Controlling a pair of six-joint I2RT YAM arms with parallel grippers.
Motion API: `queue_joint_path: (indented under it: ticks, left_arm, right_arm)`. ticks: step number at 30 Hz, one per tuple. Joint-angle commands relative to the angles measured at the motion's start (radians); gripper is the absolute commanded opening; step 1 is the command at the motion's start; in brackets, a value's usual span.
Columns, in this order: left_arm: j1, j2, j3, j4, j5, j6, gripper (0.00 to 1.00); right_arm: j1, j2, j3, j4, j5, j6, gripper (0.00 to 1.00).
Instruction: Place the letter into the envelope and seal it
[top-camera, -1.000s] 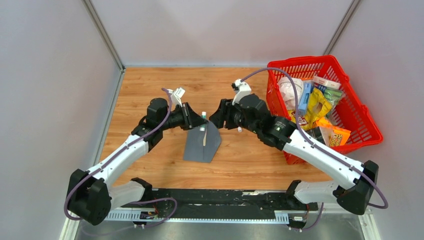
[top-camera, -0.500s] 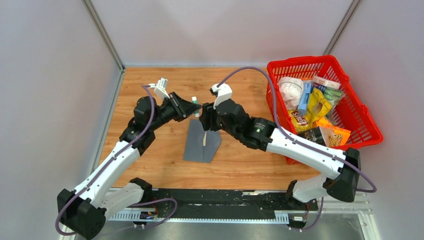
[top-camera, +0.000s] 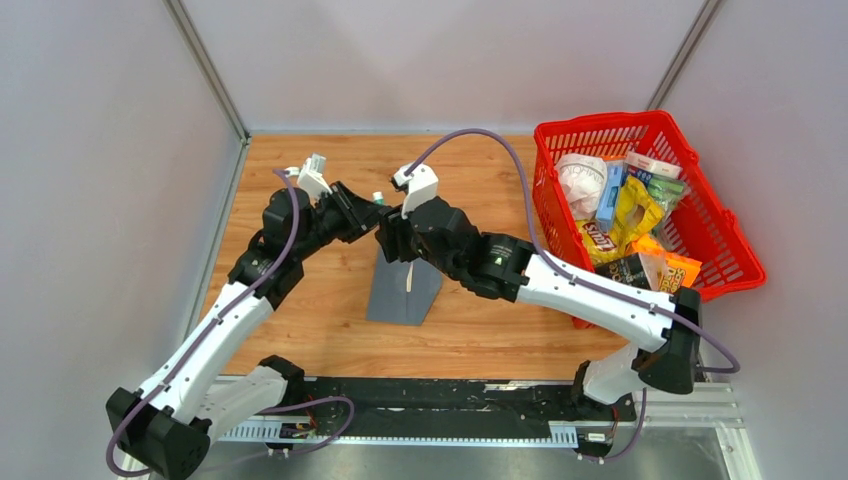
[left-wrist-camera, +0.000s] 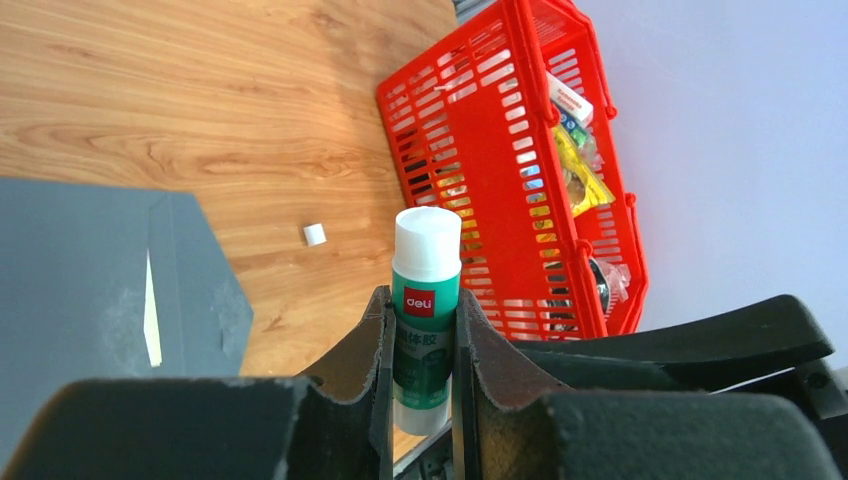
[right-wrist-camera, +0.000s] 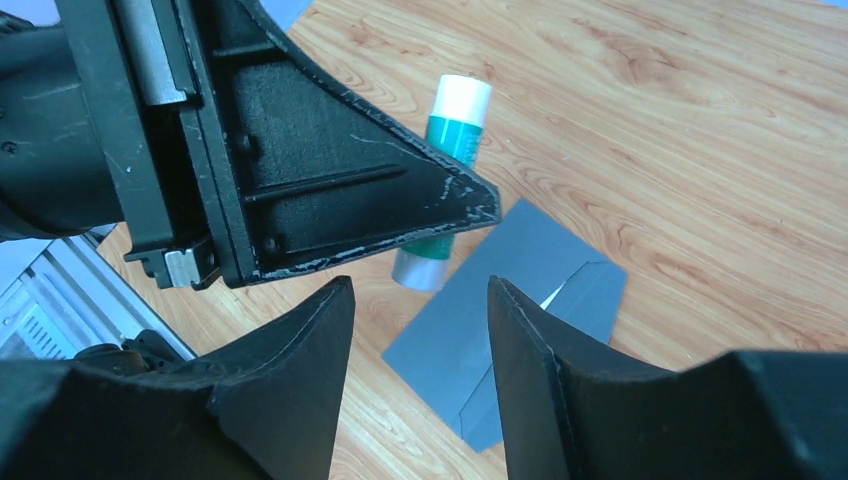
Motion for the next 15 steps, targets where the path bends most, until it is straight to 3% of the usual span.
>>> queue_joint_path:
  ticks: [1,11,15]
  left_arm:
    - [-0.006,-0.019,0.062,-0.014,-0.001,0.015,0.00]
    - [-0.008,-0.048,0.047,-0.034,0.037,0.018,0.00]
    - [-0.008,-0.066,0.027,-0.029,0.057,0.018,0.00]
  right_arm:
    - [0.012,0.050,0.070,0.013,0.045,-0.037,0.54]
    - [-0.014,0.104,0.117,0.033,0.160,-0.069,0.53]
    - [-0.048,0.092,0.110,0.037,0.135,-0.054,0.42]
